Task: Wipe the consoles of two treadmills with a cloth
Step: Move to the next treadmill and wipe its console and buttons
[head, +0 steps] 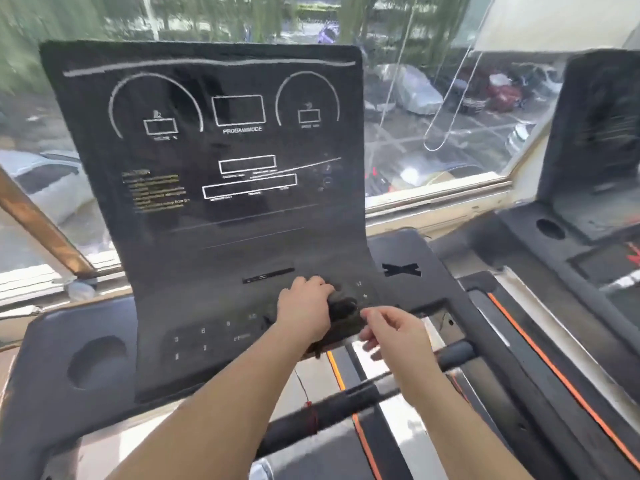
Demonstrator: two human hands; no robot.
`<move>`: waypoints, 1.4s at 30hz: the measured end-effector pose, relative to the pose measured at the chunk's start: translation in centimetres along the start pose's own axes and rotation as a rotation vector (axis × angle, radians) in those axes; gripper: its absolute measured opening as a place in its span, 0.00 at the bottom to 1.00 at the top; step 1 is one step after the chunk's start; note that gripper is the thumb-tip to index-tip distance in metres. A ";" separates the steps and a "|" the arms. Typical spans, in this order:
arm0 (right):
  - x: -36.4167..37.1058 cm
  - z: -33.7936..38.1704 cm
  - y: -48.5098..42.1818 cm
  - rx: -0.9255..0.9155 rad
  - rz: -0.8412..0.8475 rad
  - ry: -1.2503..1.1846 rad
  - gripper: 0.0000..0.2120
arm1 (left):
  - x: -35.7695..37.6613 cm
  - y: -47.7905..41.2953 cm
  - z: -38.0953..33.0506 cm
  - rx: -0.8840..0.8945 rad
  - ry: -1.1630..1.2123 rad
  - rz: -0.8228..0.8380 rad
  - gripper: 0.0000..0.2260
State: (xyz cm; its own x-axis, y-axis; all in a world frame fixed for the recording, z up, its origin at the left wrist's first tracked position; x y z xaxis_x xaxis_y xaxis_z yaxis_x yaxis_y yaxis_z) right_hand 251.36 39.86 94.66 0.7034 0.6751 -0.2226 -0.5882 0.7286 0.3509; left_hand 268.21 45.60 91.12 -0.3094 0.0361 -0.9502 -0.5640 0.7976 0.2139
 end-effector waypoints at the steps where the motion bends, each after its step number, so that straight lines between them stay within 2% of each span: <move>1: -2.3 -1.1 0.5 0.026 -0.022 -0.046 0.09 | 0.2 -0.2 -2.1 0.030 -0.031 -0.007 0.21; 4: -9.0 -4.2 2.5 0.061 -0.080 -0.135 0.09 | 1.9 0.1 -8.5 0.099 -0.016 -0.022 0.19; 6: -13.1 -6.2 4.2 0.078 -0.101 -0.146 0.09 | 4.0 1.1 -12.7 0.114 0.170 0.067 0.18; 8: -17.0 -8.3 5.9 0.104 -0.137 -0.179 0.09 | 6.1 3.5 -16.9 0.099 0.440 0.173 0.18; 10: -21.1 -10.1 7.8 0.113 -0.187 -0.214 0.07 | 7.2 6.4 -19.5 -0.023 0.738 0.164 0.11; 12: -24.8 -11.9 9.7 0.138 -0.234 -0.218 0.07 | 8.5 9.7 -22.8 -0.139 1.168 0.257 0.05; 14: -27.3 -13.9 11.6 0.205 -0.184 -0.226 0.13 | 9.2 13.1 -27.7 -0.190 1.552 0.448 0.08; 17: -28.7 -16.0 14.4 0.275 -0.002 -0.486 0.20 | 9.6 17.0 -34.8 -0.182 1.757 0.707 0.14; 19: -30.5 -16.8 16.5 0.260 -0.016 -0.664 0.21 | 10.5 19.2 -38.8 -0.191 1.796 0.860 0.18; 21: -33.6 -17.9 18.5 0.199 -0.142 -0.719 0.19 | 11.6 20.4 -42.0 -0.180 1.726 0.944 0.18; 26: -40.9 -20.7 23.7 0.105 -0.568 -0.631 0.09 | 14.4 21.5 -48.5 0.048 1.441 0.995 0.13; 29: -43.4 -22.2 26.6 0.128 -0.729 -0.585 0.06 | 16.1 22.0 -51.4 0.121 1.256 1.007 0.12; 32: -45.7 -24.2 29.3 0.160 -0.835 -0.555 0.06 | 17.1 22.8 -54.6 0.210 1.121 1.050 0.11; 36: -49.0 -27.2 33.8 0.184 -0.933 -0.564 0.07 | 19.1 26.2 -58.6 0.229 1.047 1.196 0.12; 42: -55.1 -32.4 41.5 0.248 -1.017 -0.558 0.13 | 24.7 33.2 -65.4 0.105 1.043 1.324 0.15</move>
State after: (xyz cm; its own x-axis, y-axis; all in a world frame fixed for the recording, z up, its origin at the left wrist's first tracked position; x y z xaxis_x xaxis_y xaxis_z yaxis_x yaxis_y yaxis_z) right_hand 175.24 36.65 91.99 0.9160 -0.3897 -0.0950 0.3916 0.8174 0.4224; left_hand 191.76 33.57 89.61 -0.8559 0.3146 0.4105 0.5155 0.5825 0.6284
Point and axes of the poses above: each hand's wrist, its own y-axis away from the middle knuckle, its own x-axis out of the palm, z = x × y, the point moved 10 cm from there along -y, towards the middle knuckle, and after that the axes turned 3 degrees about z, right-handed, at the moved point
